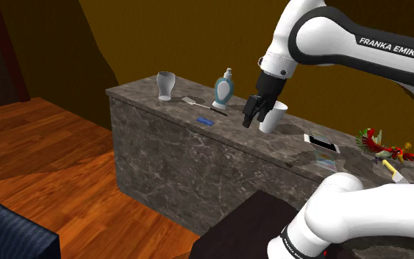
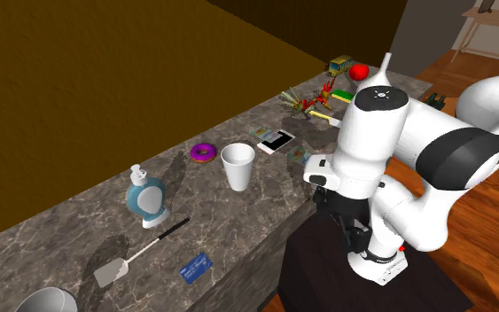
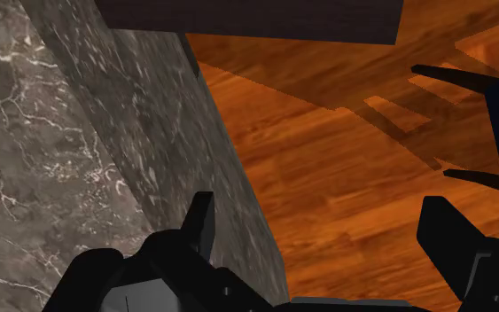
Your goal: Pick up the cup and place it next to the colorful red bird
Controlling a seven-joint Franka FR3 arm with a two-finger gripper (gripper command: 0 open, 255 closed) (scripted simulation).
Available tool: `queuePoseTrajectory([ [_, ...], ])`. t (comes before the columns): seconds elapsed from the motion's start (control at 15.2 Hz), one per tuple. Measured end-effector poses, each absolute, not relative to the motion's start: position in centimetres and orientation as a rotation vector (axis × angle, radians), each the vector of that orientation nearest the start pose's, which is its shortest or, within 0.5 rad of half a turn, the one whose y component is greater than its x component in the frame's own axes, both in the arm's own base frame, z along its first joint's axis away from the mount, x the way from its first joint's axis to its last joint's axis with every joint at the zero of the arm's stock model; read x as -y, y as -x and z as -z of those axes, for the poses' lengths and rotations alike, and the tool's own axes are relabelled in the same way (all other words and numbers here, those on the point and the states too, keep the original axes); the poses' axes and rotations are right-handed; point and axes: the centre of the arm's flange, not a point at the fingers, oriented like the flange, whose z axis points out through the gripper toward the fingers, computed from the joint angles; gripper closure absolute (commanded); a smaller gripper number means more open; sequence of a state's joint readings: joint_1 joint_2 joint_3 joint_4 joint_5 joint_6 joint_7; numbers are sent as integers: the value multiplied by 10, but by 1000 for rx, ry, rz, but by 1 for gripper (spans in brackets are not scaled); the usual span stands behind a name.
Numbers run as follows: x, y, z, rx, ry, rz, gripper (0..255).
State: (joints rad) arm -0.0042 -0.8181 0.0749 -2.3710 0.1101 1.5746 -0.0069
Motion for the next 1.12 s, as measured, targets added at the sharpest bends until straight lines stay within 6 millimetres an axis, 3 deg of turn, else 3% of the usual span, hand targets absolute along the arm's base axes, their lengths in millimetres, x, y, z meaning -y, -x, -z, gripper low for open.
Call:
queuePoseTrajectory([
  [0.2,-26,-300,-590,94,3093,32,0],
  [1.12,130,-340,-566,201,3189,52,0],
])
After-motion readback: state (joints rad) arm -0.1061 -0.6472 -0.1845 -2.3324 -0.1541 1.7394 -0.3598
